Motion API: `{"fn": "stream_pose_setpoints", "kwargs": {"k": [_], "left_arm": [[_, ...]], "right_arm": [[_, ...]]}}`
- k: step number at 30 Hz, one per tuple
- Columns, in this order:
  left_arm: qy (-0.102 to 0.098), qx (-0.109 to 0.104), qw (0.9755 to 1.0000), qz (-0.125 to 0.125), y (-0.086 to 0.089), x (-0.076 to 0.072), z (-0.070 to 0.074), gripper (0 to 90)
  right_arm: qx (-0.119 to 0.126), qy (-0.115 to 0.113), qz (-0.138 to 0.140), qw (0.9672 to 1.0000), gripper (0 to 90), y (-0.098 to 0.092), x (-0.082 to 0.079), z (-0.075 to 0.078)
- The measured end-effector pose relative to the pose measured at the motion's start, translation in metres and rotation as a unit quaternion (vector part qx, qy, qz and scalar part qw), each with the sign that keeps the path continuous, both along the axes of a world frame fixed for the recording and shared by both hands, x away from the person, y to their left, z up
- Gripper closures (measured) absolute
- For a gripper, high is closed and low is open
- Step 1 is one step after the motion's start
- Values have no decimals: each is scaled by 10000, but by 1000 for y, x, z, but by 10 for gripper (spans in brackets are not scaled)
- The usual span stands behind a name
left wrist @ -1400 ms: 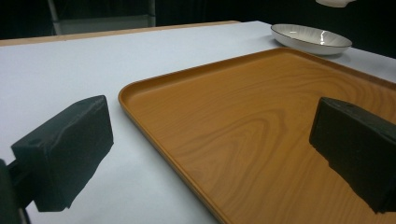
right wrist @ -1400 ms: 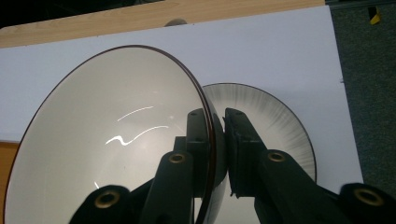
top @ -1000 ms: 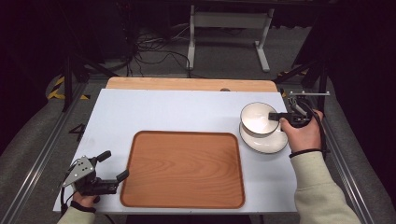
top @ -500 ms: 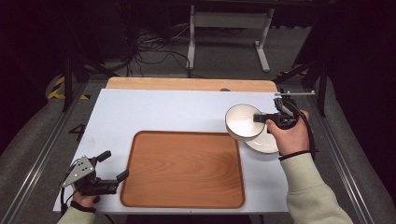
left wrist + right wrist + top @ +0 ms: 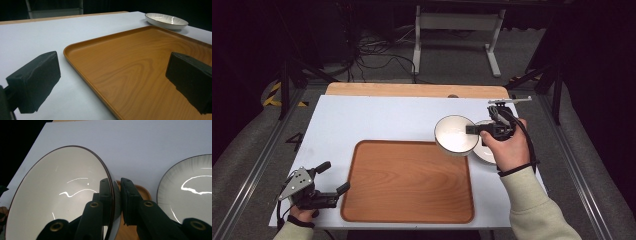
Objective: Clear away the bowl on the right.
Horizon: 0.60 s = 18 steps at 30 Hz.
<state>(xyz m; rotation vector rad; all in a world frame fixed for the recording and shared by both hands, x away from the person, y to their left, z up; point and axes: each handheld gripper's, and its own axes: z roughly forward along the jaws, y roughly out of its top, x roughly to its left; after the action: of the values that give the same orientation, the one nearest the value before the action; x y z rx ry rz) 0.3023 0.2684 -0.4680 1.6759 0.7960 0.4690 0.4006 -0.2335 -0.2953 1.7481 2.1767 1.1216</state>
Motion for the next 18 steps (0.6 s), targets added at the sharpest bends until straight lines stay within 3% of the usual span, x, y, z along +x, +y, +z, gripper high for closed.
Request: {"fn": "stream_pose_setpoints", "kwargs": {"k": [18], "left_arm": [[-11,-11,10000,-11,0,0,0,3]], "right_arm": [[207,166,488,9985,800,40,-5,-2]]}}
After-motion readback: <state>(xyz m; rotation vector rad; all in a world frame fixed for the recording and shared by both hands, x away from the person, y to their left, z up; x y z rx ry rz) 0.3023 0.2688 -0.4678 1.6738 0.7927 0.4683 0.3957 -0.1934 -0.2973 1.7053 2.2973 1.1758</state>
